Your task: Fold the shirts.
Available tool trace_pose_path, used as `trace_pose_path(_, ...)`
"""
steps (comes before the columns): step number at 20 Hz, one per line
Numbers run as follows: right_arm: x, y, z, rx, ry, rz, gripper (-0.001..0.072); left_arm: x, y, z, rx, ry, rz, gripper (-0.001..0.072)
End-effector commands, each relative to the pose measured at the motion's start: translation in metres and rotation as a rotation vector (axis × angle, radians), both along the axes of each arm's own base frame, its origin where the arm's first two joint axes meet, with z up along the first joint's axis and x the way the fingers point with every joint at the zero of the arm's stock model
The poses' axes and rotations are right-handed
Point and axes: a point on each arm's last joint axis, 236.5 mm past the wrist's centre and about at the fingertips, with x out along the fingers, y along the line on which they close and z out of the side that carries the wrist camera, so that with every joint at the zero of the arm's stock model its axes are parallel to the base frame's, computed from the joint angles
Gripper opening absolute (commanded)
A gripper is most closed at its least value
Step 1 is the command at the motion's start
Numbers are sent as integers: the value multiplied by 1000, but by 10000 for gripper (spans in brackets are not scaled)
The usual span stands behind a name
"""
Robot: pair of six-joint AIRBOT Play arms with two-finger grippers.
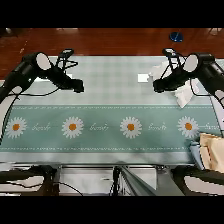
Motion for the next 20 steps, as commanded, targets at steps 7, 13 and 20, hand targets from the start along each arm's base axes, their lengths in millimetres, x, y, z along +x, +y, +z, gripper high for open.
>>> trace_pose_path(7, 0, 0, 0, 0, 0, 0, 426, 0, 0, 0, 0, 0, 0, 664)
trace_pose_path(13, 0, 0, 0, 0, 0, 0, 427, 0, 0, 0, 0, 0, 0, 664)
trace_pose_path(20, 4, 1, 1, 3, -17, -2, 427, 0, 0, 0, -1, 0, 0, 664)
